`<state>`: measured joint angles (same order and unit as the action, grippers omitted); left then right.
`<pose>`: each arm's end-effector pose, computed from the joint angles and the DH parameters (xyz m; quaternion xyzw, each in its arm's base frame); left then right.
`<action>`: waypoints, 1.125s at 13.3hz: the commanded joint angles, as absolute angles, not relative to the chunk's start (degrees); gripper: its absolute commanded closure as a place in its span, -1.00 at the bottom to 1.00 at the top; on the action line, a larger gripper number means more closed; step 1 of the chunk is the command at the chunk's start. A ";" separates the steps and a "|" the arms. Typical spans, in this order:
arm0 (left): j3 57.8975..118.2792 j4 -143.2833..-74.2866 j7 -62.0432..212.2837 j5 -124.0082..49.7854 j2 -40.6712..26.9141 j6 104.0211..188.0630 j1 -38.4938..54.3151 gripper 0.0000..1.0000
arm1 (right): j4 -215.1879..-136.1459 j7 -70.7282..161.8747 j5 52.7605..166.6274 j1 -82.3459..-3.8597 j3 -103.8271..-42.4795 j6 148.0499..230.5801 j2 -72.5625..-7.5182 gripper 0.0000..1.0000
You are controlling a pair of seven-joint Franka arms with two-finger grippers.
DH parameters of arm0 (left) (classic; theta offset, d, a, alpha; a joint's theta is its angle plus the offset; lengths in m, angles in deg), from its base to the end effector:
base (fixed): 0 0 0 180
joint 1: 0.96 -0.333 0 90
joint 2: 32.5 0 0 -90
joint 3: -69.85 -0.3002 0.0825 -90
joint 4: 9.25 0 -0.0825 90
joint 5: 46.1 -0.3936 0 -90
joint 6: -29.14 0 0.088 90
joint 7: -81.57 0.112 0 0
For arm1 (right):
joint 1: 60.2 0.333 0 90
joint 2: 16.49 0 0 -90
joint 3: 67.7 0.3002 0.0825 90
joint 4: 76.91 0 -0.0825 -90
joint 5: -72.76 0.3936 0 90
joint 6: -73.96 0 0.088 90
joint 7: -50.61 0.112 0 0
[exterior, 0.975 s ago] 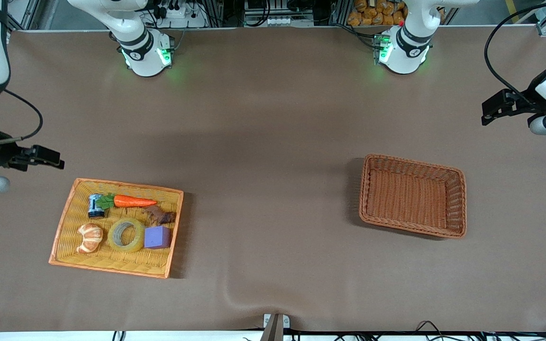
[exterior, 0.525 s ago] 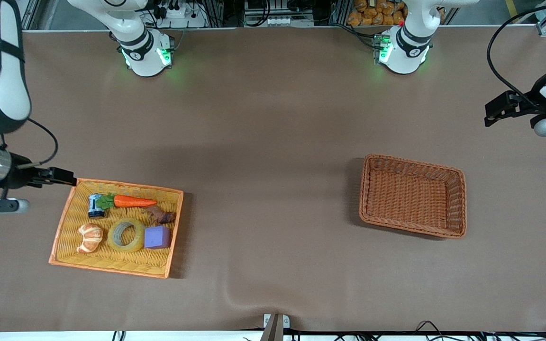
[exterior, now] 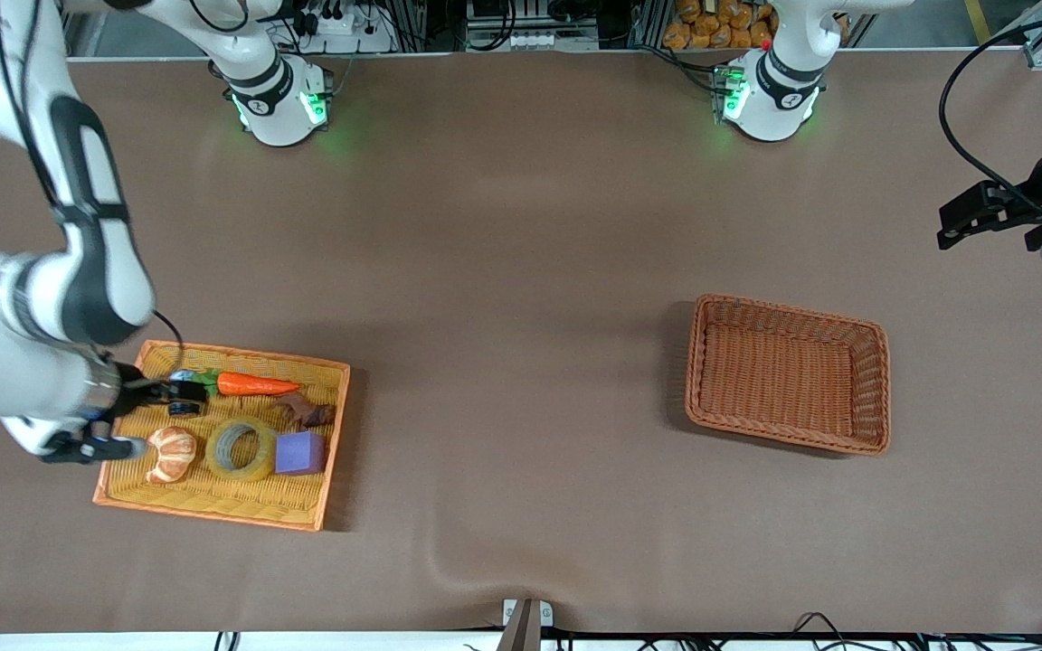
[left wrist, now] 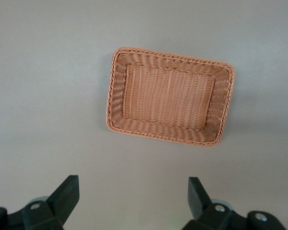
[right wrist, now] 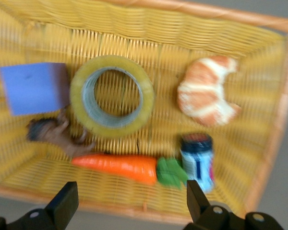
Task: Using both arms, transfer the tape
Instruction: 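Reach the right gripper down over the tape roll in the tray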
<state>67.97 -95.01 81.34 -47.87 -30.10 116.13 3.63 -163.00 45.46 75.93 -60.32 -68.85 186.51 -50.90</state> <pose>0.5709 -0.0238 0.6109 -0.9996 0.0210 0.0098 0.0164 0.6904 -0.0096 0.2824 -0.9972 -0.0228 0.0680 0.0228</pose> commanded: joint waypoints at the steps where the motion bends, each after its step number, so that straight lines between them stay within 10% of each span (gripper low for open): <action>1: 68.00 -96.52 81.57 -47.25 -31.00 117.03 3.43 -1.00 | -160.41 44.98 76.80 -59.68 -68.50 187.76 -54.62 -1.00; 4: 68.09 -96.70 81.57 -46.98 -31.01 117.12 3.43 -1.00 | -160.58 45.33 76.45 -58.00 -68.58 201.98 -57.87 -1.00; 13: 68.71 -96.79 81.57 -45.93 -30.48 117.91 4.75 -1.00 | -161.11 45.07 76.80 -60.46 -68.76 209.92 -64.30 -1.00; 15: 69.58 -96.70 81.57 -45.84 -30.48 117.91 4.84 -1.00 | -161.11 45.07 76.80 -60.55 -68.76 209.31 -64.30 0.57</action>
<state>69.00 -96.37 81.34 -46.73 -30.10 117.29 4.61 -162.11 45.53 76.07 -59.91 -69.21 210.22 -63.99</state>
